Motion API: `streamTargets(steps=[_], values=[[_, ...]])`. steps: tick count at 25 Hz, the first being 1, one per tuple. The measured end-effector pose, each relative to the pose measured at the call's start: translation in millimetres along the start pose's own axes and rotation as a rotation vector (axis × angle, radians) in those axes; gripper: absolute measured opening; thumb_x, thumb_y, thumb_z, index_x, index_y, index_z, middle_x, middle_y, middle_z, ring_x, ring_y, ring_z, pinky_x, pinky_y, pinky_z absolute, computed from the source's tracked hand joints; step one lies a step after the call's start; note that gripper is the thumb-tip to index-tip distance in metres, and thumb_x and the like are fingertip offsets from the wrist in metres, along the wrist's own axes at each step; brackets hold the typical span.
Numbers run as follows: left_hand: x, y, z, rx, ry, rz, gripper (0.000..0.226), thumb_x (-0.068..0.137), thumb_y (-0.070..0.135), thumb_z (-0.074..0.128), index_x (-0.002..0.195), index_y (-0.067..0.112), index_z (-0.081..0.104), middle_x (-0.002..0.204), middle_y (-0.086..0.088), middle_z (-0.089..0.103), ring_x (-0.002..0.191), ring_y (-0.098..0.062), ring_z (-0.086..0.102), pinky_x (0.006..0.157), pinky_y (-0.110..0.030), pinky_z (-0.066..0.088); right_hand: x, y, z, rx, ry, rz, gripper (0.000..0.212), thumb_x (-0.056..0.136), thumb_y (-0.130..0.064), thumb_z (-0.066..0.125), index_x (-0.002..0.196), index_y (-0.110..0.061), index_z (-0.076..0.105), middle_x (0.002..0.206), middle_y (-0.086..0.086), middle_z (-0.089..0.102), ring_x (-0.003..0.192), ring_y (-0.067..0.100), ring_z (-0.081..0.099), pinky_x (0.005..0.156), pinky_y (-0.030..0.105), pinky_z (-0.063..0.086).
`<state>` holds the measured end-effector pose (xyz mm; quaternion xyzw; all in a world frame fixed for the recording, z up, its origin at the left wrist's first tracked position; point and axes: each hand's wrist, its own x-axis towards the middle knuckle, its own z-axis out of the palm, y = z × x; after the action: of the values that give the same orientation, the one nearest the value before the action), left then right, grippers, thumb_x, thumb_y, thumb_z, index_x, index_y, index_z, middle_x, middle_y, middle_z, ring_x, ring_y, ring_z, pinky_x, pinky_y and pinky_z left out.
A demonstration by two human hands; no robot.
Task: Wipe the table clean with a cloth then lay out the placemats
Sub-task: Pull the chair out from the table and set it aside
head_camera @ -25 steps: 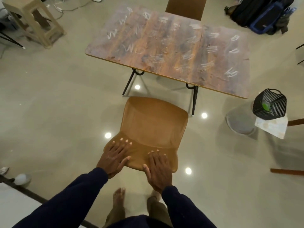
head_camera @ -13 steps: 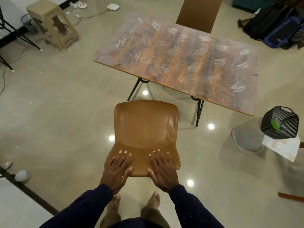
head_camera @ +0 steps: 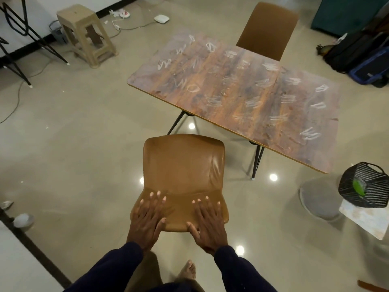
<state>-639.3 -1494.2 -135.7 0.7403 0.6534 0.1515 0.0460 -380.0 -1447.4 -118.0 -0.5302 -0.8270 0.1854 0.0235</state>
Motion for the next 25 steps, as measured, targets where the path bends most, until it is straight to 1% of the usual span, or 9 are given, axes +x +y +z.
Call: streamTargets(steps=[1, 4, 5, 8, 12, 16, 20, 21, 25], values=[[5, -7, 1, -0.002, 0.002, 0.017, 0.064, 0.105, 0.040, 0.039, 0.164, 0.015, 0.034, 0.173, -0.012, 0.030, 0.161, -0.033, 0.024, 0.133, -0.053, 0.010, 2, -4, 2, 0.006, 0.005, 0.017, 0.075, 0.106, -0.069, 0.025, 0.159, -0.020, 0.042, 0.165, 0.005, 0.043, 0.156, 0.035, 0.035, 0.122, 0.065, 0.012], [32, -38, -3, 0.025, -0.049, 0.095, 0.061, 0.112, 0.044, 0.025, 0.165, 0.015, 0.031, 0.173, -0.012, 0.029, 0.161, -0.034, 0.024, 0.128, -0.059, 0.022, 14, -25, 9, 0.019, 0.034, 0.110, 0.073, 0.106, -0.069, 0.026, 0.160, -0.021, 0.040, 0.165, 0.005, 0.044, 0.156, 0.036, 0.035, 0.123, 0.064, 0.012], [43, -51, -3, 0.045, -0.071, 0.130, 0.061, 0.112, 0.044, 0.024, 0.165, 0.014, 0.030, 0.174, -0.012, 0.027, 0.162, -0.034, 0.024, 0.127, -0.059, 0.024, 22, -32, 10, 0.029, 0.043, 0.142, 0.073, 0.107, -0.069, 0.026, 0.160, -0.021, 0.039, 0.165, 0.005, 0.044, 0.156, 0.036, 0.034, 0.124, 0.065, 0.013], [79, -82, -5, 0.080, -0.098, 0.236, 0.062, 0.112, 0.042, 0.028, 0.166, 0.012, 0.031, 0.175, -0.013, 0.023, 0.162, -0.035, 0.023, 0.128, -0.057, 0.021, 43, -53, 13, 0.026, 0.068, 0.225, 0.071, 0.107, -0.068, 0.025, 0.159, -0.022, 0.040, 0.164, 0.006, 0.046, 0.153, 0.038, 0.039, 0.124, 0.068, 0.018], [123, -111, -11, 0.044, -0.167, 0.344, 0.061, 0.115, 0.043, 0.022, 0.164, 0.010, 0.036, 0.174, -0.013, 0.027, 0.161, -0.033, 0.027, 0.128, -0.056, 0.023, 69, -73, 17, 0.042, 0.091, 0.350, 0.071, 0.107, -0.066, 0.025, 0.159, -0.020, 0.041, 0.163, 0.007, 0.046, 0.153, 0.038, 0.038, 0.126, 0.067, 0.016], [147, -119, -12, -0.024, -0.209, 0.386, 0.061, 0.115, 0.045, 0.022, 0.163, 0.012, 0.039, 0.173, -0.012, 0.030, 0.161, -0.032, 0.026, 0.131, -0.052, 0.015, 89, -71, 7, 0.018, 0.142, 0.377, 0.070, 0.109, -0.064, 0.021, 0.158, -0.018, 0.043, 0.163, 0.008, 0.047, 0.153, 0.038, 0.039, 0.123, 0.067, 0.017], [163, -128, -13, -0.087, -0.251, 0.422, 0.061, 0.115, 0.046, 0.020, 0.162, 0.015, 0.041, 0.172, -0.011, 0.033, 0.161, -0.030, 0.022, 0.129, -0.053, 0.016, 99, -78, -1, 0.018, 0.167, 0.414, 0.067, 0.110, -0.062, 0.020, 0.158, -0.020, 0.037, 0.163, 0.009, 0.046, 0.153, 0.039, 0.039, 0.118, 0.076, 0.029], [165, -133, -12, -0.084, -0.261, 0.434, 0.061, 0.115, 0.047, 0.019, 0.163, 0.015, 0.040, 0.172, -0.011, 0.033, 0.162, -0.029, 0.021, 0.129, -0.053, 0.016, 101, -83, 0, 0.010, 0.166, 0.425, 0.066, 0.110, -0.062, 0.020, 0.159, -0.020, 0.037, 0.164, 0.009, 0.045, 0.154, 0.038, 0.037, 0.118, 0.076, 0.029], [176, -153, -14, -0.086, -0.261, 0.505, 0.061, 0.115, 0.047, 0.019, 0.163, 0.015, 0.040, 0.172, -0.011, 0.034, 0.161, -0.028, 0.020, 0.131, -0.049, 0.009, 103, -111, 6, 0.030, 0.129, 0.492, 0.068, 0.109, -0.061, 0.024, 0.161, -0.020, 0.039, 0.167, 0.006, 0.039, 0.156, 0.036, 0.033, 0.120, 0.070, 0.016]])
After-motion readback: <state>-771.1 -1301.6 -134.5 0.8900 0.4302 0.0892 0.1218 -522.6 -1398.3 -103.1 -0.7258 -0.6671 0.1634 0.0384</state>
